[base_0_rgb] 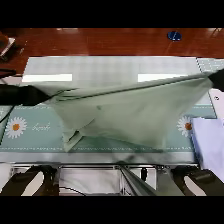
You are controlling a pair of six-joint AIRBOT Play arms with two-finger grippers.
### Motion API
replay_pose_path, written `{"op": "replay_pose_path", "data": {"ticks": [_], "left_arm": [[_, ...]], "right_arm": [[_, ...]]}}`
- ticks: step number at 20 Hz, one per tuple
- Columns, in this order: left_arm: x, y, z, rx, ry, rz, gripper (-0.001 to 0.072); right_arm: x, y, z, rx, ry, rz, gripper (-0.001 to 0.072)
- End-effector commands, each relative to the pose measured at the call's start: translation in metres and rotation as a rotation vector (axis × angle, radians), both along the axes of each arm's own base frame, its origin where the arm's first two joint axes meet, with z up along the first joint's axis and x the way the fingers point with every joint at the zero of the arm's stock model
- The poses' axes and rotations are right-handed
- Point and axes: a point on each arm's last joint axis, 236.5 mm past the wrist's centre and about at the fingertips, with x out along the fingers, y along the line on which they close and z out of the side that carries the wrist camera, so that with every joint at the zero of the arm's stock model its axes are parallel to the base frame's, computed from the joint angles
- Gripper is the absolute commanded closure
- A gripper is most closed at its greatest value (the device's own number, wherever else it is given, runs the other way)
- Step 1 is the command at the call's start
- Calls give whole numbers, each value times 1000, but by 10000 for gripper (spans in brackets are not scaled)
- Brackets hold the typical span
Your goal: Fold the shirts.
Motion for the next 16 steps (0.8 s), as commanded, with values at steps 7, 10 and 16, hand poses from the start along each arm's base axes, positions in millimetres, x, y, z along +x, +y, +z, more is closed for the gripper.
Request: {"op": "replay_pose_path", "data": {"ticks": [7,10,16], "left_arm": [[155,-33,-118,-272,155,118,682],[158,-52,-123,-270,186,49,201],[76,73,-139,15,442,36,198]], "right_arm": [[165,-11,-145,481,202,-104,691],[181,2,-175,596,255,-123,296],[90,-75,-185,398,474,-92,303]]}}
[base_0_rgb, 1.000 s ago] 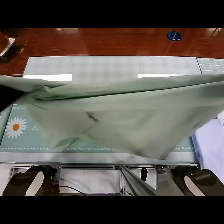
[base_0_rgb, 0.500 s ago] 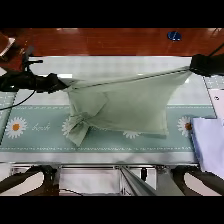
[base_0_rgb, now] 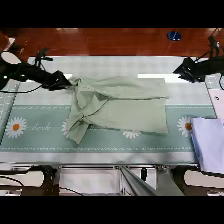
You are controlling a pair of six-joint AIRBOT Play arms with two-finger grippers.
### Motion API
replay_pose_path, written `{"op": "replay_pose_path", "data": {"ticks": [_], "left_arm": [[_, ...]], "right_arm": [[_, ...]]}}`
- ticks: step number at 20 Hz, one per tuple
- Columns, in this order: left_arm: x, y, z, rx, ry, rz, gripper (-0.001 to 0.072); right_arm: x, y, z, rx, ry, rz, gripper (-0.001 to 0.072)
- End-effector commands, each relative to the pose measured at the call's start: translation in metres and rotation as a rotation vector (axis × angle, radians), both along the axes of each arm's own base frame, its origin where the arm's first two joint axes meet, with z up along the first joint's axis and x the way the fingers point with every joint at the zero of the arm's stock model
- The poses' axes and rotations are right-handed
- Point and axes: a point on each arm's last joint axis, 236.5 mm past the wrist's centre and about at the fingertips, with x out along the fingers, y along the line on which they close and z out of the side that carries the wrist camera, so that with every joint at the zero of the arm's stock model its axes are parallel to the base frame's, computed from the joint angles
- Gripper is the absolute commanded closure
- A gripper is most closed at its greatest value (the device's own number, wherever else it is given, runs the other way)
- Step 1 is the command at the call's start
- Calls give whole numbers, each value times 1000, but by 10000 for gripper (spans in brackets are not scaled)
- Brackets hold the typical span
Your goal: Fold the shirts.
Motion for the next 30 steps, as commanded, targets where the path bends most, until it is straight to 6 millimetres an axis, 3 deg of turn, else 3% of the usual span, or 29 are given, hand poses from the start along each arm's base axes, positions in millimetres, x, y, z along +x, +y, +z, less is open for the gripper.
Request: {"op": "replay_pose_path", "data": {"ticks": [1,3,4,5,7,10,14,15,16,17,22,25,29,30], "left_arm": [[-57,60,-15,41,166,66,198],[-110,57,-38,-41,266,56,199],[-136,53,-53,-72,325,50,199],[-147,48,-65,-99,351,82,199],[-158,24,-75,-217,369,121,199],[-155,-10,-77,-345,306,127,199],[-160,-40,-91,-315,303,51,206],[-160,-45,-94,-299,297,34,357],[-161,-49,-95,-291,294,17,675],[-162,-52,-94,-289,282,-7,684],[-163,-53,-94,-289,277,-20,684],[-163,-53,-94,-289,278,-20,684],[-161,-52,-95,-283,271,-14,684],[-161,-52,-95,-284,271,-13,684]], "right_arm": [[-71,-52,-14,-129,158,30,303],[-103,-68,-29,-143,163,-80,303],[-119,-68,-42,-122,161,-142,303],[-133,-62,-54,-93,153,-182,303],[-159,-39,-80,-14,157,-220,304],[-188,-14,-108,50,207,-210,304],[-217,4,-133,87,293,-181,304],[-223,7,-137,96,312,-177,304],[-228,10,-141,99,329,-173,304],[-234,13,-145,106,346,-172,304],[-242,28,-153,153,360,-166,304],[-219,40,-150,157,282,-161,304],[-195,78,-161,236,284,-155,308],[-189,86,-163,248,286,-145,400]]}}
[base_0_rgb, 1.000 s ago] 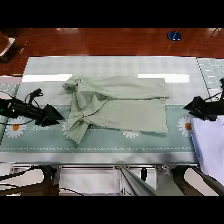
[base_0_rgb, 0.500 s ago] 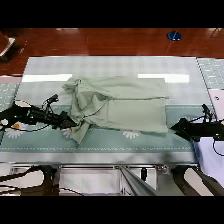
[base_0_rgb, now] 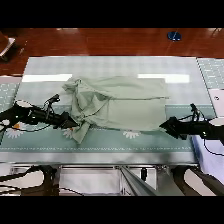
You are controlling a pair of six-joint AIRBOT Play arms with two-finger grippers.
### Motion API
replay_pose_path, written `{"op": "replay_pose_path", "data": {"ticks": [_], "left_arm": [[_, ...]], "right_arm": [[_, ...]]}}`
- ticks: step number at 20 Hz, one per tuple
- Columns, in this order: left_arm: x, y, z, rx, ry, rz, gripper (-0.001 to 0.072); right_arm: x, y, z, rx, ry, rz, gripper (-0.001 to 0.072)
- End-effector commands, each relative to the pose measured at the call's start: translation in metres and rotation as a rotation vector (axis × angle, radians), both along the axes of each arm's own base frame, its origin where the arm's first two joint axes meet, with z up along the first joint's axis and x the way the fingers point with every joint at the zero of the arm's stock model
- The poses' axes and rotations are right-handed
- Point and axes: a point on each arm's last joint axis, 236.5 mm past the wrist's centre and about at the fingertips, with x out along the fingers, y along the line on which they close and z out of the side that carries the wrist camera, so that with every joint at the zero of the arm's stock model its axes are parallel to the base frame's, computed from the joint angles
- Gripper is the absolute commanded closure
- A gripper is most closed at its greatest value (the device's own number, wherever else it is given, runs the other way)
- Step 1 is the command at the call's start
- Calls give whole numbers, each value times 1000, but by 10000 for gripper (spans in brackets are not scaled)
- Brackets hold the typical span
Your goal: Fold the shirts.
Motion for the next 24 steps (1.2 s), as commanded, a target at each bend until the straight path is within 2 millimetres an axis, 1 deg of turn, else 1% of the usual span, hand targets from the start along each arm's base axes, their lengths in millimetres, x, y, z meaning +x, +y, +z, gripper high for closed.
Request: {"op": "replay_pose_path", "data": {"ticks": [1,2,3,4,5,6,7,8,9,10,11,12,13,14,15,16,17,18,20,22,24], "left_arm": [[3,0,1,2,-10,2,684],[7,1,7,-5,-22,-6,684],[18,-1,24,-42,-49,-5,684],[36,-3,50,-99,-102,23,684],[63,-2,90,-169,-196,68,684],[92,4,137,-223,-327,125,684],[117,13,187,-254,-468,175,684],[136,22,240,-276,-610,223,684],[149,33,297,-284,-752,277,685],[153,42,354,-291,-873,332,685],[149,50,403,-282,-992,366,685],[138,58,450,-238,-1128,386,685],[123,64,488,-191,-1244,400,685],[106,69,518,-126,-1346,416,684],[89,76,542,-37,-1424,455,685],[72,84,560,63,-1485,503,685],[56,88,573,162,-1540,539,685],[38,91,583,267,-1586,568,685],[1,92,599,450,-1672,605,685],[-42,96,614,609,-1755,666,684],[-80,96,628,709,-1837,701,685]], "right_arm": [[28,31,-3,52,-32,20,570],[38,43,8,76,-69,83,697],[51,53,27,97,-113,138,692],[68,58,55,104,-171,196,692],[85,58,89,97,-238,241,692],[105,55,129,69,-324,269,692],[128,48,181,13,-437,279,693],[146,39,240,-59,-566,278,692],[155,33,296,-126,-691,276,692],[157,27,355,-202,-829,277,692],[150,20,414,-294,-969,269,692],[135,13,463,-371,-1073,245,692],[110,9,510,-437,-1174,215,692],[81,9,546,-489,-1265,194,692],[51,11,573,-526,-1343,177,692],[21,12,592,-559,-1407,160,692],[-4,9,602,-599,-1440,135,692],[-29,5,609,-636,-1461,99,692],[-66,-7,616,-717,-1485,40,692],[-89,-25,609,-788,-1435,-23,692],[-98,-35,592,-819,-1357,-32,692]]}}
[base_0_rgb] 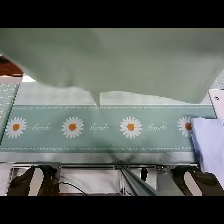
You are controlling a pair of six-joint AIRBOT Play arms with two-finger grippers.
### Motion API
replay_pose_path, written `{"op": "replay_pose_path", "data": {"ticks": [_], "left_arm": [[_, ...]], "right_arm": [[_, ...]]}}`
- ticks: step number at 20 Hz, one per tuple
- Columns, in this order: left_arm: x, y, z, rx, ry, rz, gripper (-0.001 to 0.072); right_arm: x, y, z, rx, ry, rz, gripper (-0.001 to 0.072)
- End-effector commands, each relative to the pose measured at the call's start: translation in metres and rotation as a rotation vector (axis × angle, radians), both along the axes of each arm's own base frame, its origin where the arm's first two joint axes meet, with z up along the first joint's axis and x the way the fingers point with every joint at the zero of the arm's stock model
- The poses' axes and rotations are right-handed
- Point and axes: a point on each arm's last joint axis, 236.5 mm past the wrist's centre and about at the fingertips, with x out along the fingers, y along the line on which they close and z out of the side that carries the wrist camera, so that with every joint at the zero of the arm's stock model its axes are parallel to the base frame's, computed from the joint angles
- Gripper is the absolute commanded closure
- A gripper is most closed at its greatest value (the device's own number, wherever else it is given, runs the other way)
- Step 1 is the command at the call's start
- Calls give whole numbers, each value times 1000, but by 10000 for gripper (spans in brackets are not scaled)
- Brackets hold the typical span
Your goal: Fold the shirts.
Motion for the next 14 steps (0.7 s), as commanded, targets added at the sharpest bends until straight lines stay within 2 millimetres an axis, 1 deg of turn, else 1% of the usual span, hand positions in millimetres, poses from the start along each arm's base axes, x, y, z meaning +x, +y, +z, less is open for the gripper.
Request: {"op": "replay_pose_path", "data": {"ticks": [1,2,3,4,5,7,8,10,12,14], "left_arm": [[-73,17,31,120,-166,235,684],[-81,15,32,126,-179,236,685],[-83,13,31,128,-178,223,685],[-79,12,27,126,-162,207,684],[-70,14,21,118,-137,199,685],[-37,26,-4,75,-45,190,685],[-15,29,-24,43,22,166,685],[33,29,-74,-50,173,80,685],[81,21,-130,-122,323,-32,685],[128,7,-193,-146,489,-121,685]], "right_arm": [[-33,-24,-21,-19,70,-122,692],[-32,-24,-30,-21,105,-124,692],[-30,-25,-39,-23,139,-122,692],[-25,-25,-49,-22,176,-121,692],[-19,-26,-61,-21,219,-119,692],[-2,-29,-91,-14,315,-116,692],[8,-28,-109,-7,369,-108,692],[34,-32,-153,18,479,-105,692],[67,-36,-195,44,554,-109,692],[104,-43,-235,66,636,-116,692]]}}
